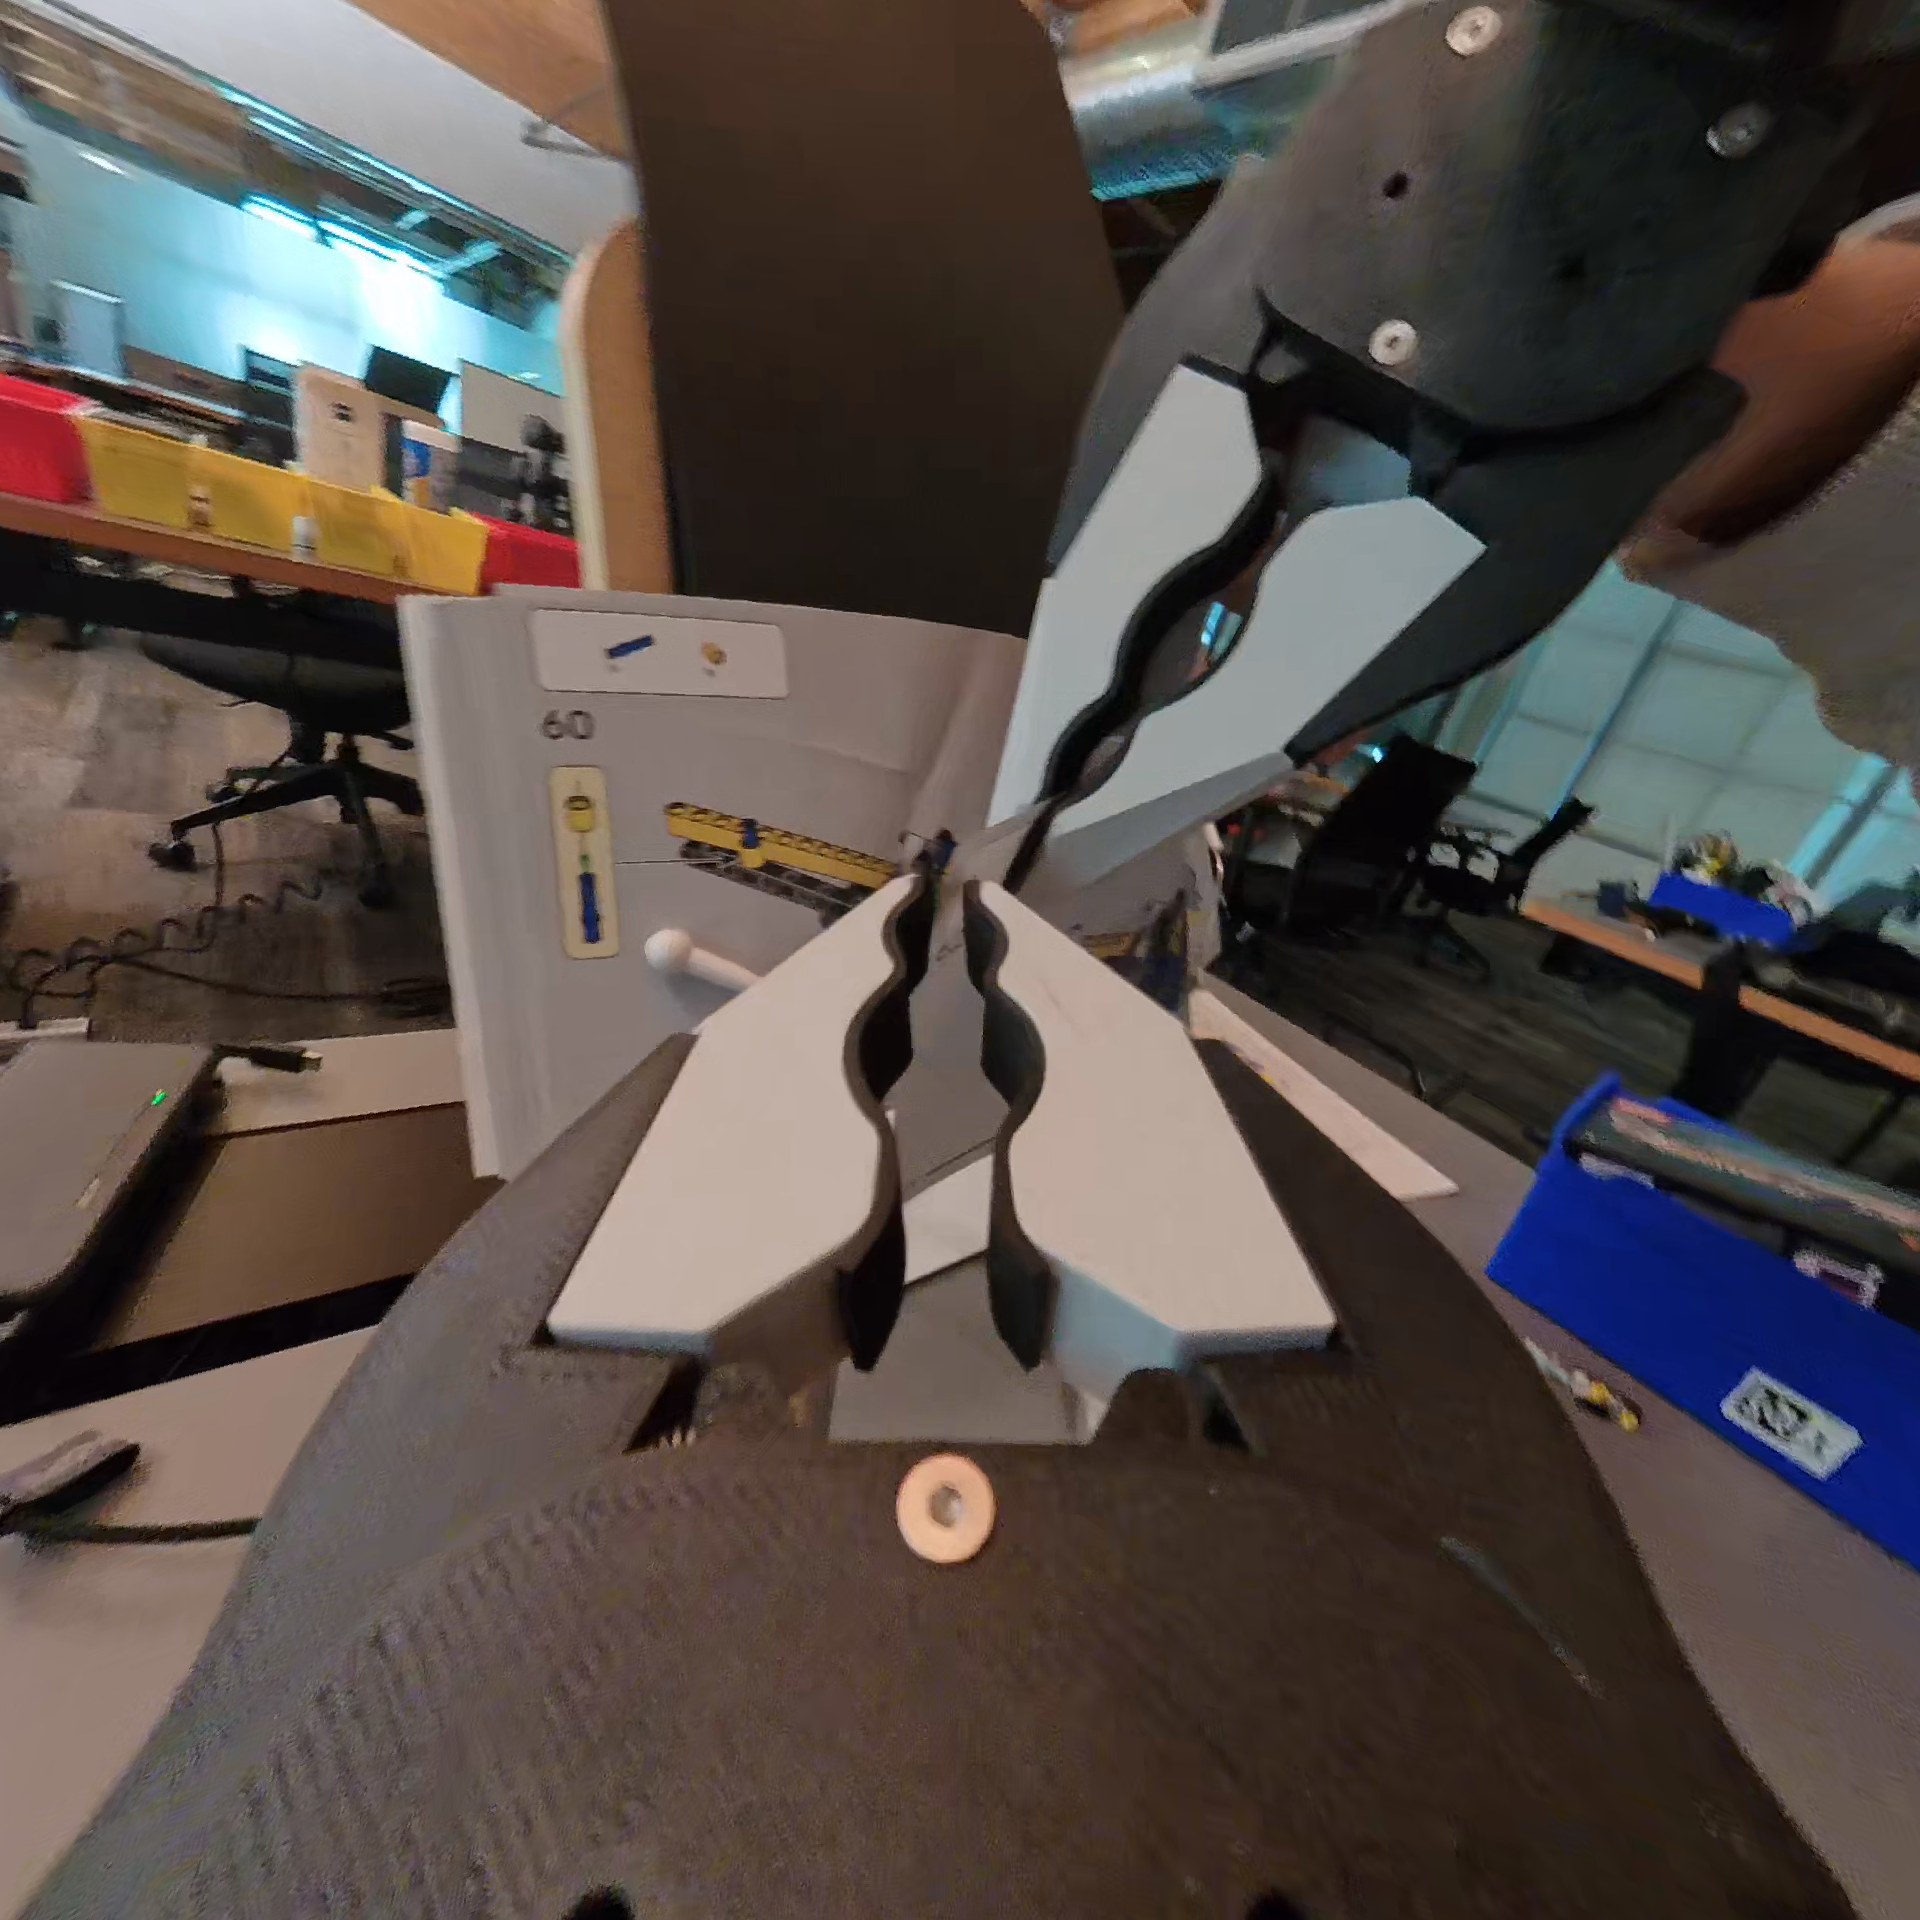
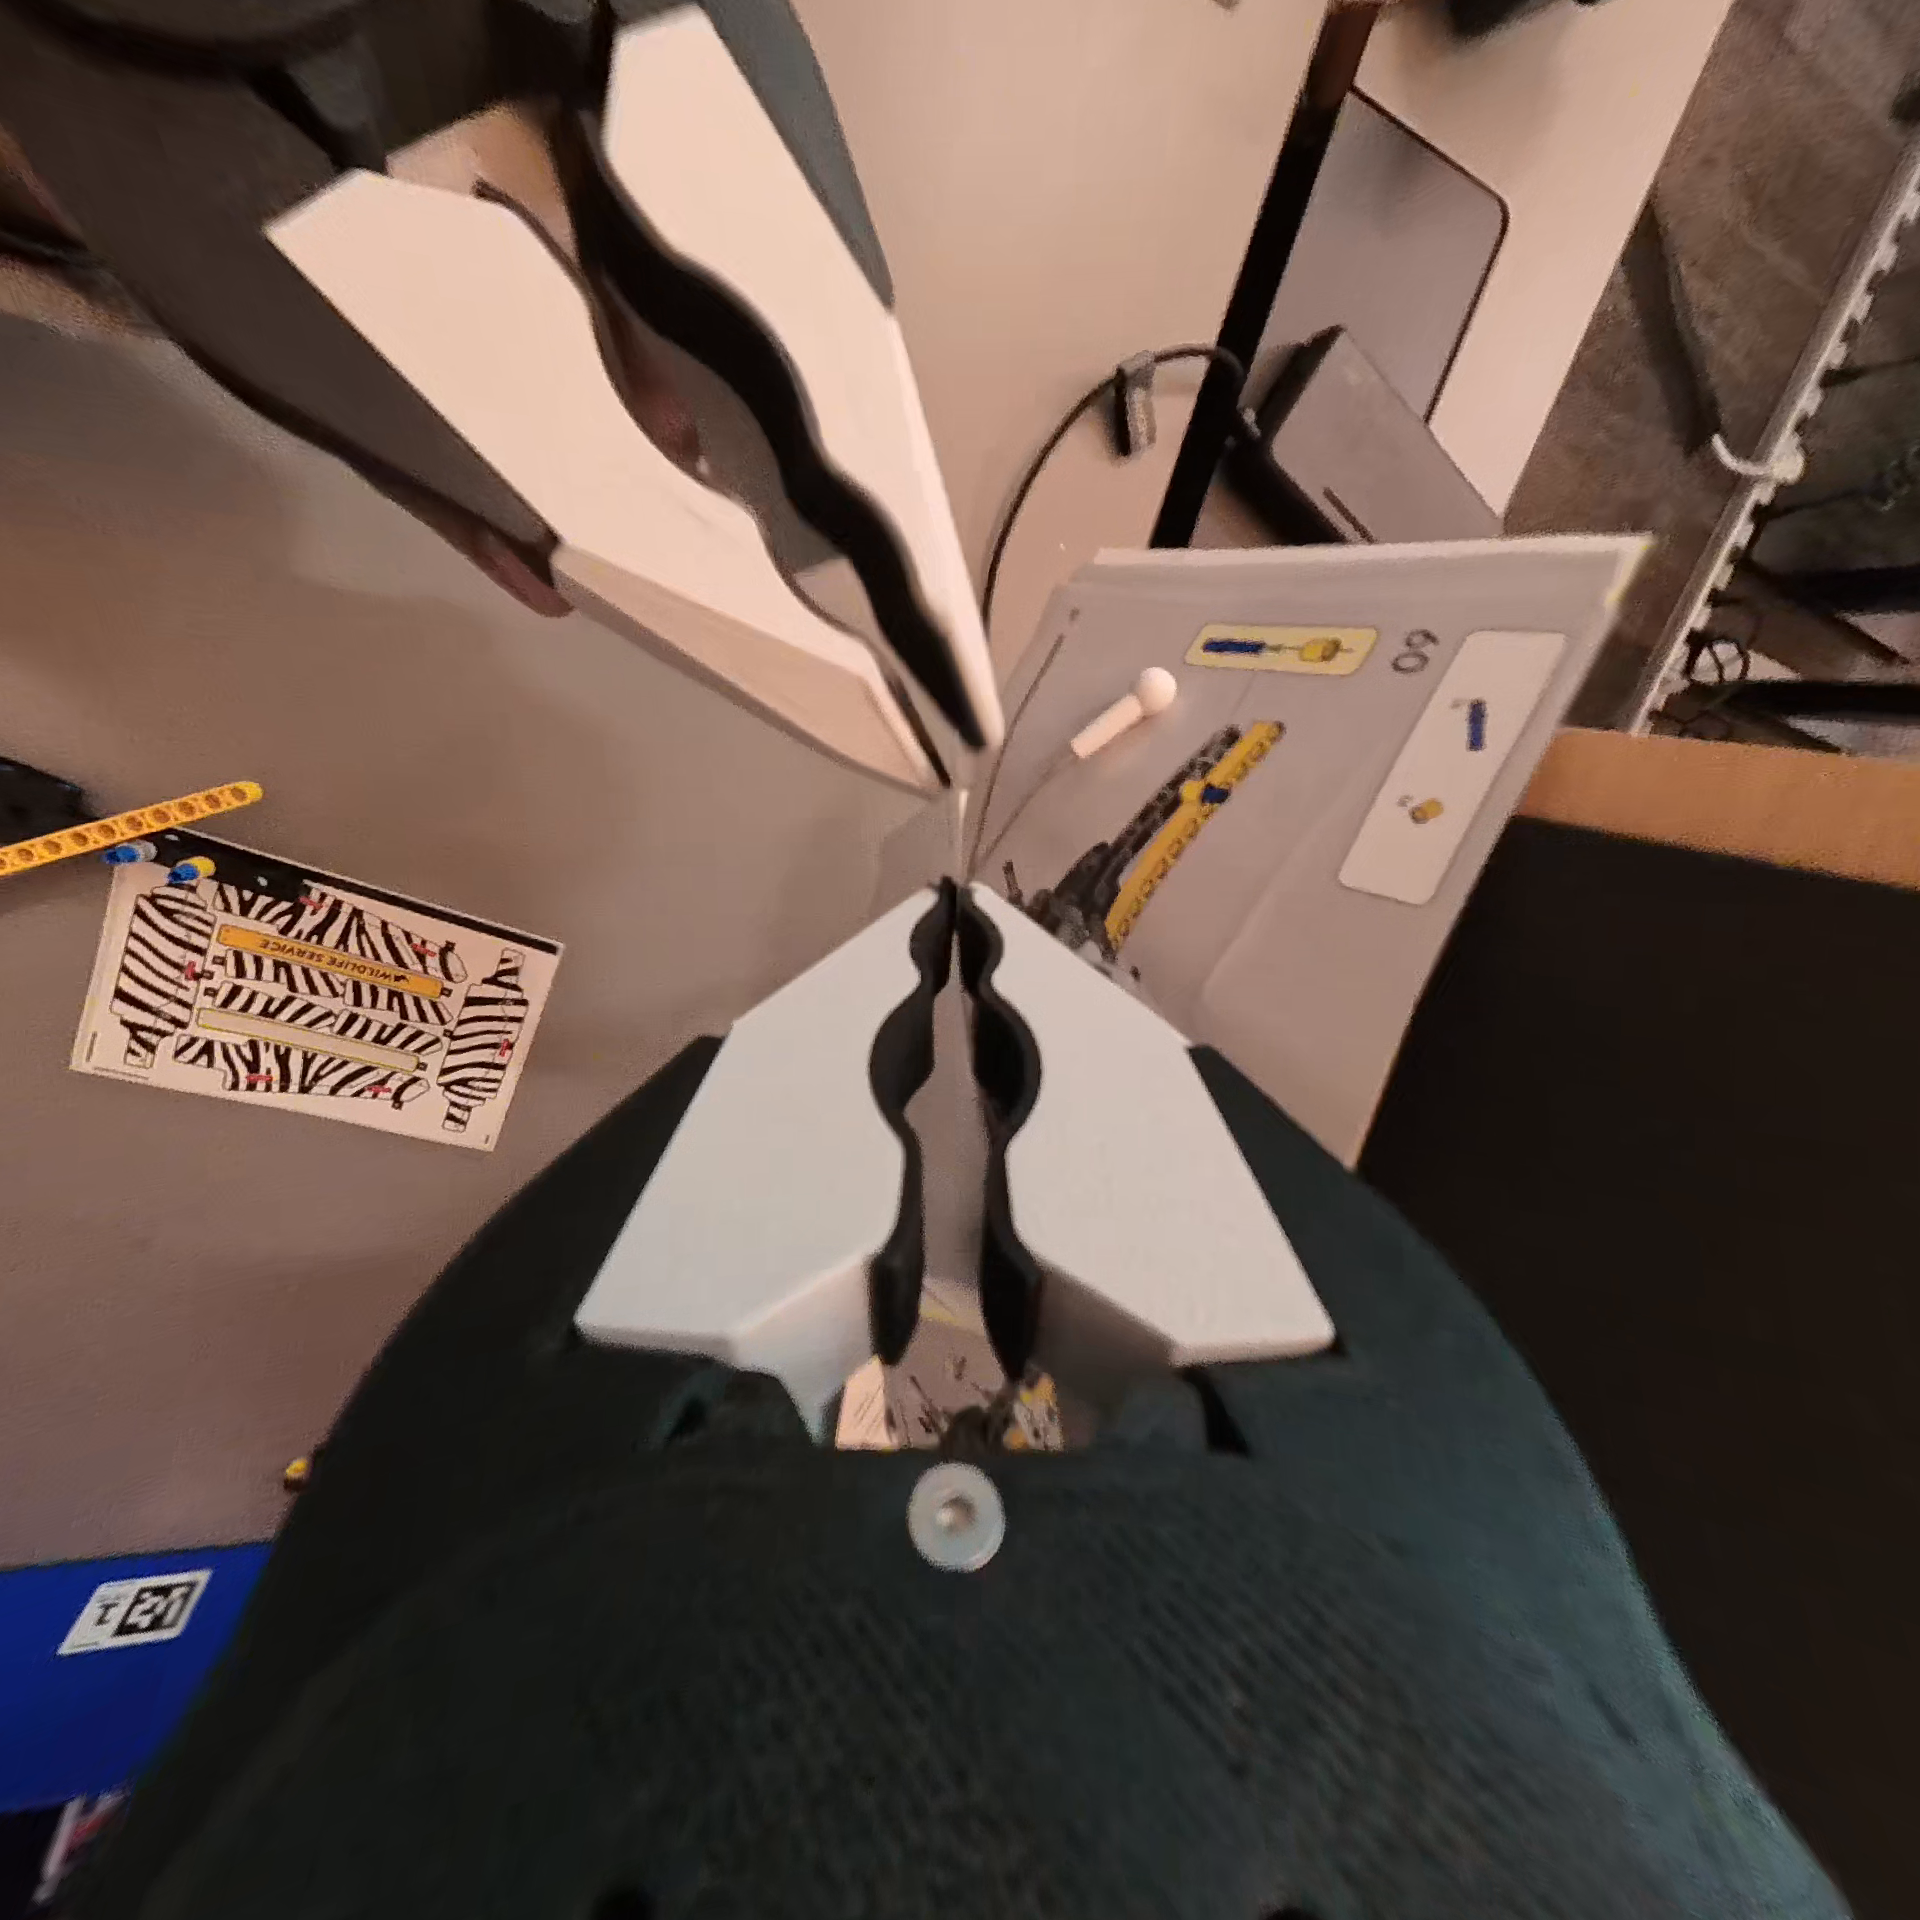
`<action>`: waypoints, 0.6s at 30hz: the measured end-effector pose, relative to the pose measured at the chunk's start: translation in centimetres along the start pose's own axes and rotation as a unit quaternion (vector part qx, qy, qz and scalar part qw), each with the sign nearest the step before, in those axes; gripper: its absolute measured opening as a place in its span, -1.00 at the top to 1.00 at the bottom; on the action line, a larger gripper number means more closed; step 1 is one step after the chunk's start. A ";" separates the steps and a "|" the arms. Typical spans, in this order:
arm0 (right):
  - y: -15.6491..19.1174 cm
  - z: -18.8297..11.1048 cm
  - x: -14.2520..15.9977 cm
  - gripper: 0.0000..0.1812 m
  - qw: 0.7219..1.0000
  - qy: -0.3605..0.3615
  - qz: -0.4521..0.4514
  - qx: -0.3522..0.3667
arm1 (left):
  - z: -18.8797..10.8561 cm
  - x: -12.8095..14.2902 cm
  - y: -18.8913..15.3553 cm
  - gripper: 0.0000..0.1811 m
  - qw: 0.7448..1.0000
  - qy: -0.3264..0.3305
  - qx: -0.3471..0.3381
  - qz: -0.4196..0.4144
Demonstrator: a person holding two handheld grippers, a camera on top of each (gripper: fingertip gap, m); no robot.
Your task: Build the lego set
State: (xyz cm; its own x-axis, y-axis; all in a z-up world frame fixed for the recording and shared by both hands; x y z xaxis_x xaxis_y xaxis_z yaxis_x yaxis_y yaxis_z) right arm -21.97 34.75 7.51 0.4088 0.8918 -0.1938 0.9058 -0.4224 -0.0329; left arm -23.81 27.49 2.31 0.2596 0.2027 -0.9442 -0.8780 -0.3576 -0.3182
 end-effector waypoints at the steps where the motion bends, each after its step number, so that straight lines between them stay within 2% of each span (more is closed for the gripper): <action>1: -0.3 -0.2 0.2 1.00 1.000 0.005 0.012 0.005 | 0.1 0.0 0.5 0.90 1.000 -0.005 -0.017 -0.014; 5: -1.0 -1.4 1.3 1.00 0.998 -0.015 0.050 0.029 | 0.5 1.0 2.5 0.83 0.997 0.023 -0.062 -0.044; 11: -2.2 -3.5 2.7 1.00 0.987 -0.082 0.107 0.090 | 1.5 2.9 3.0 0.81 0.992 0.066 -0.088 -0.063; 18: -2.4 -4.7 3.2 1.00 0.966 -0.162 0.125 0.157 | 2.8 3.8 2.7 0.63 0.985 0.076 -0.127 -0.091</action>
State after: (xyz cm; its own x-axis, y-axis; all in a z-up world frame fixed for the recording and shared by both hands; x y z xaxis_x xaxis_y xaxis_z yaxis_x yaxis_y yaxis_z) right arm -22.34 39.42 11.62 0.5078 0.6793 -0.5298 0.6840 -0.6918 -0.2316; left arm -26.28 29.89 -1.91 0.4773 0.1530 -0.8653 -0.6871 -0.5489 -0.4760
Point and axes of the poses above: each gripper's, where its closed fingertips meet, z out along the fingers, x out of its underside, y = z × x across the jaws, the point moved 6 cm from there along -z, back along the fingers, and after that the axes turned 15 degrees about -x, right-handed, at the moved point
